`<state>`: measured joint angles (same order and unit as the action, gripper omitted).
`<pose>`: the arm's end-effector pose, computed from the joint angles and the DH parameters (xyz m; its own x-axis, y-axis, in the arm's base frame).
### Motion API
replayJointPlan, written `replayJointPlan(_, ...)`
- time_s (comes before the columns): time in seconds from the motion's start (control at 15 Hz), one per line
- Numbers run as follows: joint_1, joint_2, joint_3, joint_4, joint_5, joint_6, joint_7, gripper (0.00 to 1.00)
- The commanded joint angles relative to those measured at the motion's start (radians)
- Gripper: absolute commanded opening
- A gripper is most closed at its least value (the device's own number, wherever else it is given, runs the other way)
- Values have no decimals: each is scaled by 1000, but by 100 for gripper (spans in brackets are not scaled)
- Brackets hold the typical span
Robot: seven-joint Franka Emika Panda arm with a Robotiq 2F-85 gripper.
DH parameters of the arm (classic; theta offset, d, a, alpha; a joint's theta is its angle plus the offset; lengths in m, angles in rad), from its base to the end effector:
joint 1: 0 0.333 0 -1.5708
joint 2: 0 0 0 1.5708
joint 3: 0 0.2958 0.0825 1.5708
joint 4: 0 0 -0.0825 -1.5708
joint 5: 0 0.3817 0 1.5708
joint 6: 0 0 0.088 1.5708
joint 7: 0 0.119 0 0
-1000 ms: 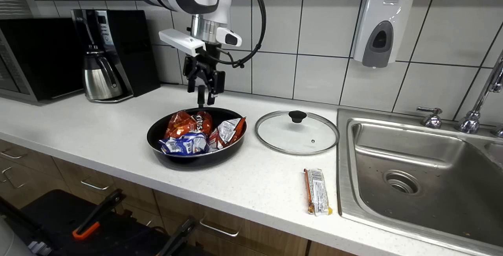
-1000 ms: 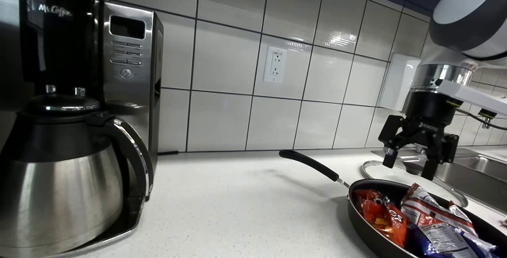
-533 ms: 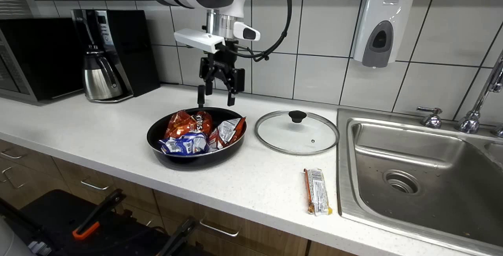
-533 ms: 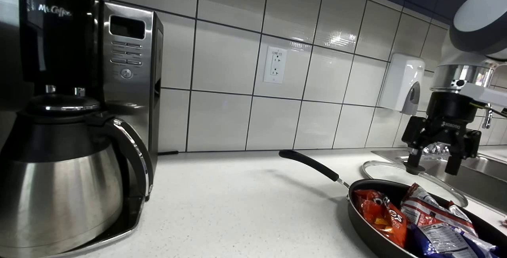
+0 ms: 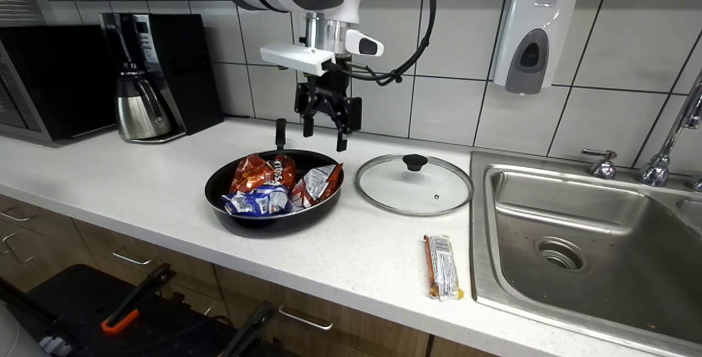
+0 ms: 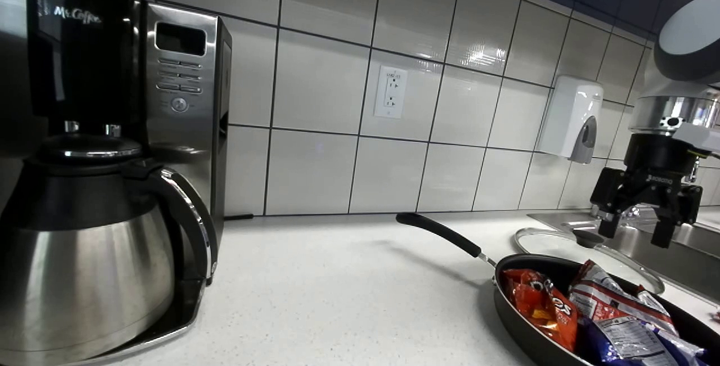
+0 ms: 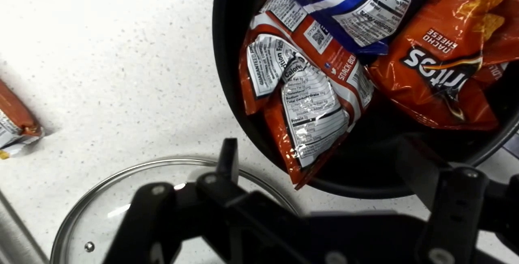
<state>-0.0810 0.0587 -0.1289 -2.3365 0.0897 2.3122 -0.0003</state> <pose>0.4869 -0.1015 0.2737 0.9602 -0.2665 -0.0838 -0.2714 -0.9610 -0.0534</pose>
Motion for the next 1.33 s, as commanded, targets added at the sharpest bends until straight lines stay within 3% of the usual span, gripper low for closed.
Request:
replayJointPlan(0.0, -10, 0, 10, 1, -1, -2, 1, 100)
replayJointPlan(0.6, -17, 40, -3, 29, -29, 33, 69, 100)
replayJointPlan(1.27, -72, 216, -61, 218, -81, 21, 40, 100)
